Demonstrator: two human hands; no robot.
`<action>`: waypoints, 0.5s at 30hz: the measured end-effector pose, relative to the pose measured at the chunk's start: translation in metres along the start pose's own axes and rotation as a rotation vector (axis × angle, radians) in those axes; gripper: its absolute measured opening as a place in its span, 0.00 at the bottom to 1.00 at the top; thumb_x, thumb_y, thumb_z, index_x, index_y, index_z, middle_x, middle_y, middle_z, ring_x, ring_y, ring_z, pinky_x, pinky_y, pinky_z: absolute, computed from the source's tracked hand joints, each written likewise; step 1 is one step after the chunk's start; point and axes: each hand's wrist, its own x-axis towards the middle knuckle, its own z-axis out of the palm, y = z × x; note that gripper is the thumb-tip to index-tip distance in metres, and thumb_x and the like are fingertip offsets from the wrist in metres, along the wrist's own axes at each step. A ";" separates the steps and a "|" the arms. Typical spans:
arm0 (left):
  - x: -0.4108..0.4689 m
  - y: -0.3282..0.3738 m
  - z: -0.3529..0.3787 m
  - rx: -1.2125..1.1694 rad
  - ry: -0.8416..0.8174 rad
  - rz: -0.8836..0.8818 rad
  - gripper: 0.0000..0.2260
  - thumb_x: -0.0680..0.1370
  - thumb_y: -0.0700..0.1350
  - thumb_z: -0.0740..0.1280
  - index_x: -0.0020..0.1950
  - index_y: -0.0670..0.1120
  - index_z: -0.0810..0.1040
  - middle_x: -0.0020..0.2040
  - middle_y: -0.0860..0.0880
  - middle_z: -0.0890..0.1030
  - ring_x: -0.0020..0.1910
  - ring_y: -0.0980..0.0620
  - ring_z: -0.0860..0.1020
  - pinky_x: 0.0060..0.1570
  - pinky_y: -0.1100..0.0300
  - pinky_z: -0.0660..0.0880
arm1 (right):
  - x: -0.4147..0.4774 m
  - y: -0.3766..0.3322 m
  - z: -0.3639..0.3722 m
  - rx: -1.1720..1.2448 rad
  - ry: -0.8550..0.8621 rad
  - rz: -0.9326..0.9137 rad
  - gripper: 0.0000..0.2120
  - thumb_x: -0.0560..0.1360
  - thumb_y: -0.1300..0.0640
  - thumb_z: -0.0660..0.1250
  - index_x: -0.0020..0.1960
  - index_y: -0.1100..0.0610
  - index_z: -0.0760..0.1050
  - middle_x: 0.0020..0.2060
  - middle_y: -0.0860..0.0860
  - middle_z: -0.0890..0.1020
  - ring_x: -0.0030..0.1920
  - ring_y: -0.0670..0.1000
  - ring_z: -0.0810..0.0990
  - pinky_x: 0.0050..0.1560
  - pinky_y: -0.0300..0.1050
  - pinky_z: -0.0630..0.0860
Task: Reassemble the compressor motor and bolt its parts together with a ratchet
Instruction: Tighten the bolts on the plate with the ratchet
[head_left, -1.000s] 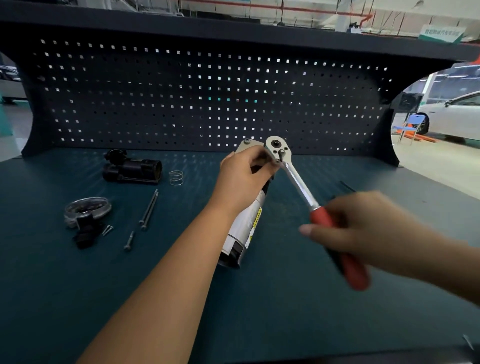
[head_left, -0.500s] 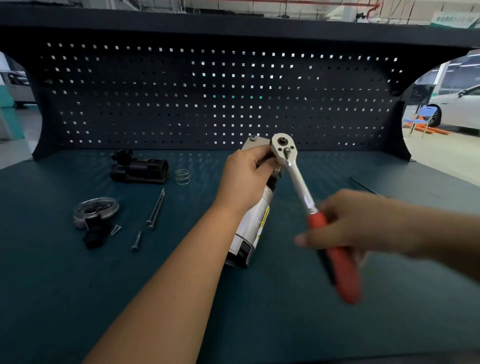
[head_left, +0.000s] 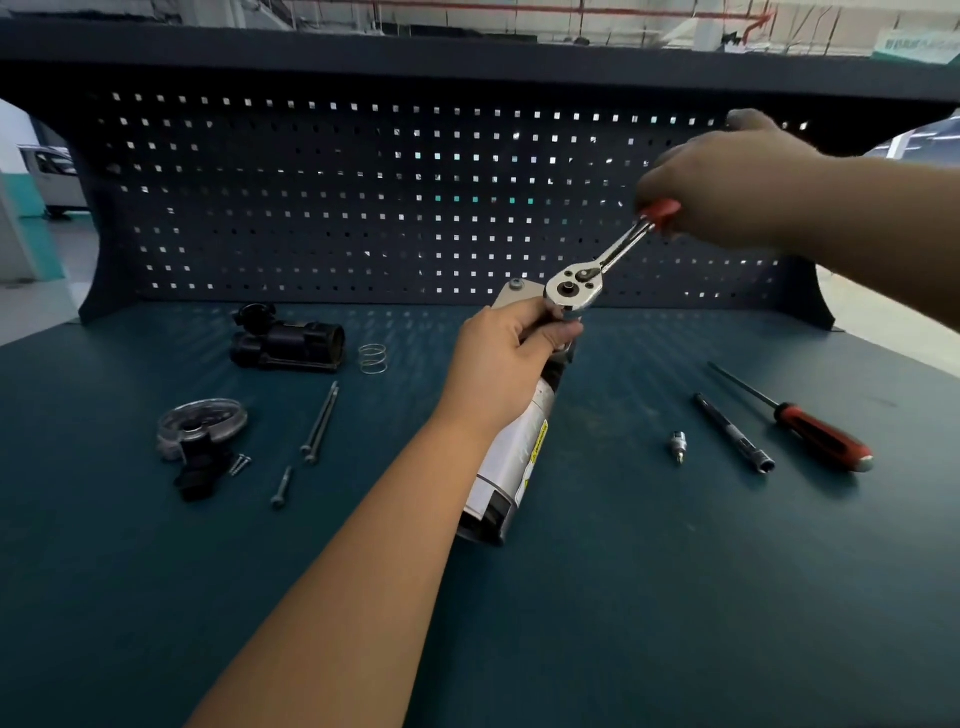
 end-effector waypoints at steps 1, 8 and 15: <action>0.000 0.000 0.000 0.012 -0.002 0.005 0.06 0.76 0.39 0.68 0.49 0.40 0.83 0.45 0.45 0.85 0.45 0.52 0.82 0.52 0.59 0.76 | 0.000 0.001 0.001 0.003 -0.013 -0.005 0.08 0.76 0.57 0.66 0.55 0.50 0.77 0.53 0.49 0.80 0.60 0.54 0.75 0.67 0.64 0.58; -0.001 0.000 -0.001 0.052 -0.008 0.009 0.03 0.76 0.42 0.68 0.45 0.43 0.80 0.43 0.48 0.85 0.44 0.53 0.82 0.54 0.57 0.75 | -0.059 0.013 0.009 0.082 -0.212 -0.081 0.15 0.74 0.41 0.63 0.55 0.47 0.76 0.43 0.45 0.76 0.45 0.49 0.76 0.49 0.46 0.73; -0.001 0.001 0.000 0.013 0.017 0.014 0.05 0.74 0.39 0.71 0.43 0.49 0.81 0.44 0.55 0.84 0.45 0.61 0.81 0.52 0.63 0.76 | -0.122 -0.045 -0.016 0.516 -0.393 0.091 0.26 0.59 0.26 0.60 0.32 0.50 0.72 0.26 0.47 0.75 0.29 0.42 0.73 0.31 0.37 0.68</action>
